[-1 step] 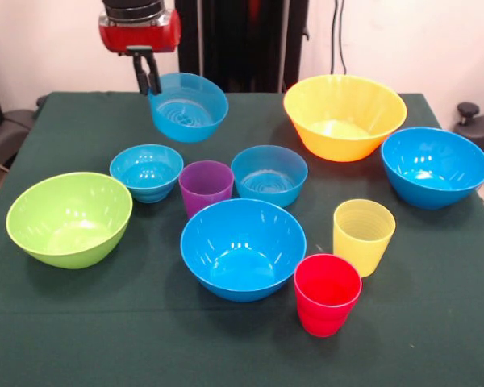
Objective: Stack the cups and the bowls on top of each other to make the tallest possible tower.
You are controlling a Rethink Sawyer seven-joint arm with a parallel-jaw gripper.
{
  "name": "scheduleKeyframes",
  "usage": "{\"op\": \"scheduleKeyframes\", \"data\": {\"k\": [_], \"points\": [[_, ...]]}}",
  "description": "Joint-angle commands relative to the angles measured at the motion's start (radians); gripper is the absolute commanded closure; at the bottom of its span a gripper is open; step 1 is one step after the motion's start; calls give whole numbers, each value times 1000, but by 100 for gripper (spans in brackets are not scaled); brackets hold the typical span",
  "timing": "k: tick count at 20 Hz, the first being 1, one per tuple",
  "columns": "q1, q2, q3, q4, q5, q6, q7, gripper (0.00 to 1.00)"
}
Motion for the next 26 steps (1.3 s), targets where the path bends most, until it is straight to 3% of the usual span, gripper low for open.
{"op": "scheduleKeyframes", "data": {"k": [1, 17, 26], "points": [[-4, 67, 73, -84, -91, 100, -279, 100], [-58, 122, 117, -169, -137, 155, -336, 100], [-64, 152, 114, -189, -167, 137, -329, 100]]}}
